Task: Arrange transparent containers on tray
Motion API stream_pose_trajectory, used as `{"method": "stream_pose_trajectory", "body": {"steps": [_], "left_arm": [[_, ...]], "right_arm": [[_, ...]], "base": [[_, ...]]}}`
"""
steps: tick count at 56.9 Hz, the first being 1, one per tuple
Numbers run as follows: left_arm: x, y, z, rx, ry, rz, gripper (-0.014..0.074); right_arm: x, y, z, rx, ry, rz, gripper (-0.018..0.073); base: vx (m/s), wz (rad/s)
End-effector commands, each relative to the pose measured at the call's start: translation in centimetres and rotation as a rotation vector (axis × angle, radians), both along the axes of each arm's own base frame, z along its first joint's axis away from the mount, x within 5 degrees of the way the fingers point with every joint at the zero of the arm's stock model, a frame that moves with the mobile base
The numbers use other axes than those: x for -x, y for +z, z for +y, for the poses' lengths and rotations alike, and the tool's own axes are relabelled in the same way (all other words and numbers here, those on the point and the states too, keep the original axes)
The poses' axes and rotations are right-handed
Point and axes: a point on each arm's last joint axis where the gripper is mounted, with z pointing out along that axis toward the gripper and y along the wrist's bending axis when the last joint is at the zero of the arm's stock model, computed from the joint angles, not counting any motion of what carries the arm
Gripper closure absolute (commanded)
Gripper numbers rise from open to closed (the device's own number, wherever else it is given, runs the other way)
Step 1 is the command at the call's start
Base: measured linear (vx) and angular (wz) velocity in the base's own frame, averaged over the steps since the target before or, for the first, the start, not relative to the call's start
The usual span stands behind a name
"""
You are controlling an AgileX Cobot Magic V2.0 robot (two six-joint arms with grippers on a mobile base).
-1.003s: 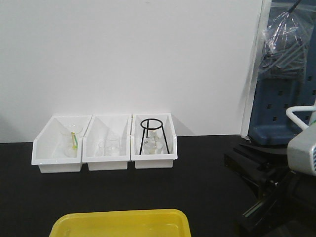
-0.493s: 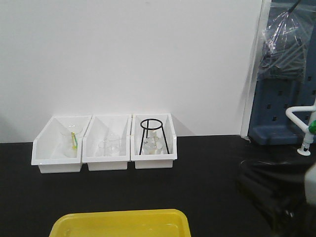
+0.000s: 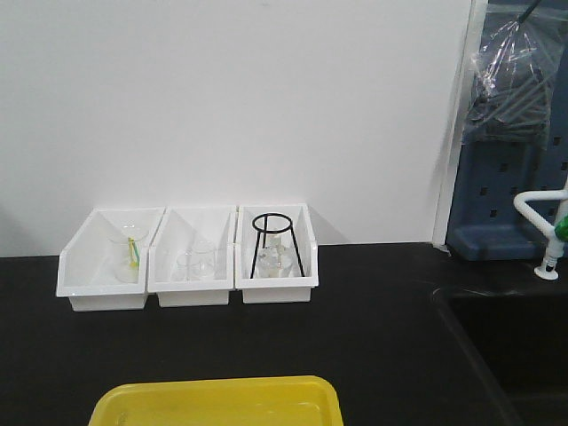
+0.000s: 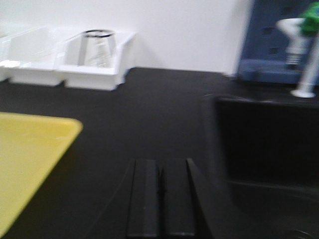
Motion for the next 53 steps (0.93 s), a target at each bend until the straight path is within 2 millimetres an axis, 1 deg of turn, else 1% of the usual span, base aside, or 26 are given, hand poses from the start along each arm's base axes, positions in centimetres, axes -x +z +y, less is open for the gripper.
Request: {"method": "stream_pose_trajectory", "body": {"steps": [1,5,8,11,53], "left_arm": [[0.0,-0.4,0.0,0.018,0.007,-0.065,0.0602],[0.0,-0.4,0.0,0.018,0.007,-0.065,0.0602],[0.0,-0.4,0.0,0.018,0.007,-0.065,0.0602],[0.0,-0.4,0.0,0.018,0.007,-0.065,0.0602],[0.0,-0.4,0.0,0.018,0.007,-0.065,0.0602]], "right_arm": [[1.0,0.6,-0.5,0.008,-0.066,-0.147,0.0571],[1.4,-0.1,-0.7,0.005,-0.090,-0.194,0.0571],[1.2,-0.8,-0.7,0.007,-0.094,-0.185,0.0571],[1.1,-1.1,-0.7,0.010,-0.095,-0.172,0.0571],[1.2,-1.0,-0.7,0.016,-0.096,-0.180,0.0571]], "base": [[0.00,0.00],[0.00,0.00],[0.00,0.00],[0.00,0.00],[0.00,0.00]]}}
